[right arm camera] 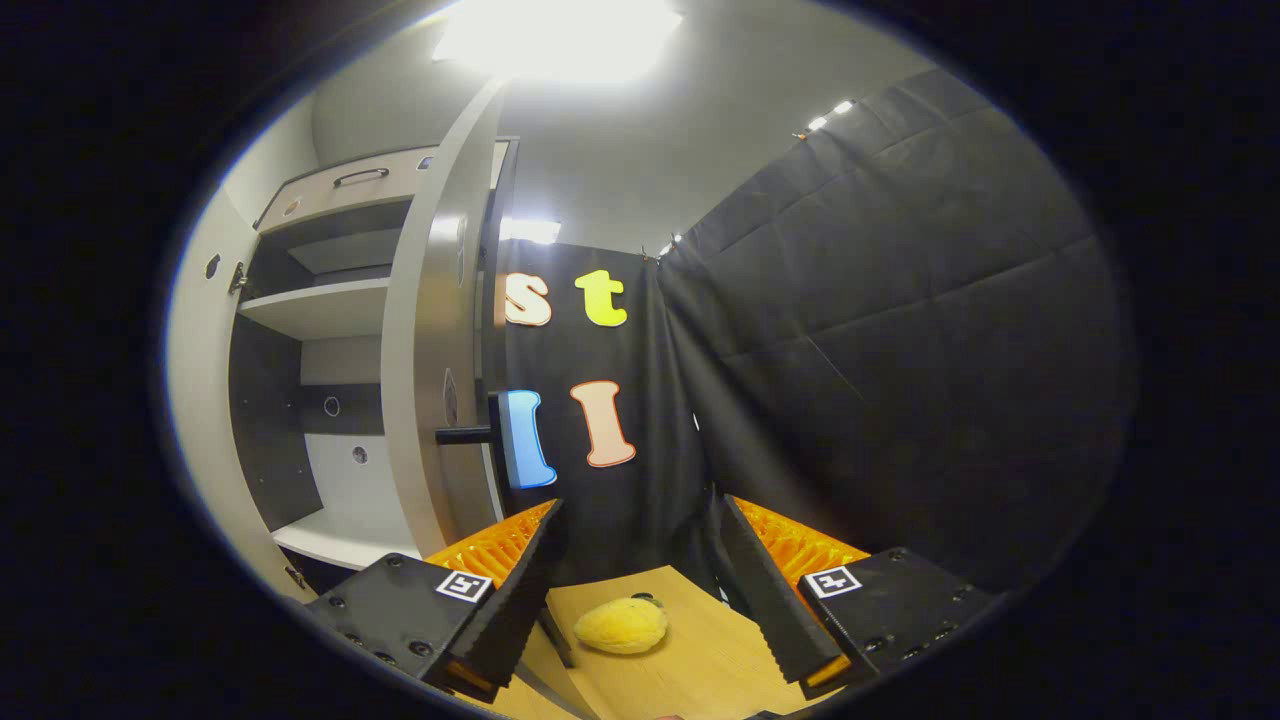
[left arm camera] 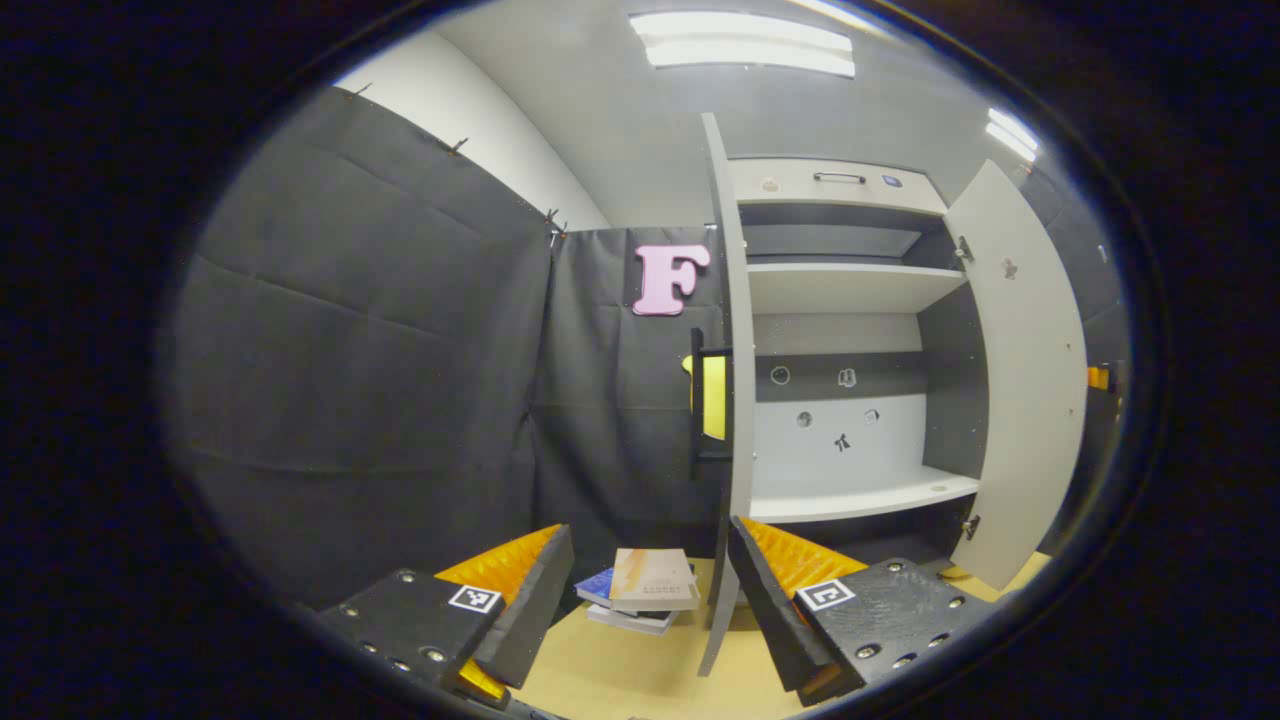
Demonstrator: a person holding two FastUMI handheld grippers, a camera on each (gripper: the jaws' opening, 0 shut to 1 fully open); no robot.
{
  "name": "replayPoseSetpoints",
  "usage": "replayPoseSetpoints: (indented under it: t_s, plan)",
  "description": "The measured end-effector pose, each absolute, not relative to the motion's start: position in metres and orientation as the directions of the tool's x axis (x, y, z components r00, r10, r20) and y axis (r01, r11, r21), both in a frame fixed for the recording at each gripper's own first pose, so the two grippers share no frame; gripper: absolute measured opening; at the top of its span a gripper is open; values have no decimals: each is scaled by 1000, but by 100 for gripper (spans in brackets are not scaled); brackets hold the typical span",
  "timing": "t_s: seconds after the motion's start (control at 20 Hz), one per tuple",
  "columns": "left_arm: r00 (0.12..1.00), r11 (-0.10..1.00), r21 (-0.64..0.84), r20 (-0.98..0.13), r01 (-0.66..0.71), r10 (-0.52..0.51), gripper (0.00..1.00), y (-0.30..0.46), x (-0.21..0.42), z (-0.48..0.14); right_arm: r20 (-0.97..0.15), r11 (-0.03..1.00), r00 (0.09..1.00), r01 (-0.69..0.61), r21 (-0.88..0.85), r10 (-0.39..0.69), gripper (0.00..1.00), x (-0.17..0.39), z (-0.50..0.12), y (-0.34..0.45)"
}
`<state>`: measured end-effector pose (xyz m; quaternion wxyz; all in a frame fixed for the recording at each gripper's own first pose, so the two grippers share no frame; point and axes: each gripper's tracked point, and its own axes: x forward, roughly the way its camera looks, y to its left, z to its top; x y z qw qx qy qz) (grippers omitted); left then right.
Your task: Grasp the bottle in the cabinet with the left hand and place it on the coaster, then close the right door with the right hand and the left door with the left hand.
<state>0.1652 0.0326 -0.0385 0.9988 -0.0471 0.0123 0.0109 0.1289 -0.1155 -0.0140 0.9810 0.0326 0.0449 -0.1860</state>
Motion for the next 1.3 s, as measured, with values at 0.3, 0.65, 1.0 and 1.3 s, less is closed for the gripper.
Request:
replayPoseSetpoints:
  t_s: [0.3, 0.65, 1.0, 1.3]
  plan:
    - [1000, 995, -100, -23, -23, 21, 91, 62, 191, -42, -92, 923, 922, 382, 44, -377, 97, 127, -10, -105]
    - [1000, 994, -105, -4, 12, -13, 92, 69, 214, -38, -69, 934, 932, 357, 5, -356, 97, 122, -5, -69]
    - [999, 992, -124, -7, 34, -35, 92, 70, 222, -48, -66, 960, 958, 281, 12, -279, 92, 127, -5, -26]
    - [1000, 993, -117, -14, 15, -16, 91, 76, 217, -49, -54, 986, 984, 168, 18, -167, 92, 147, -7, 28]
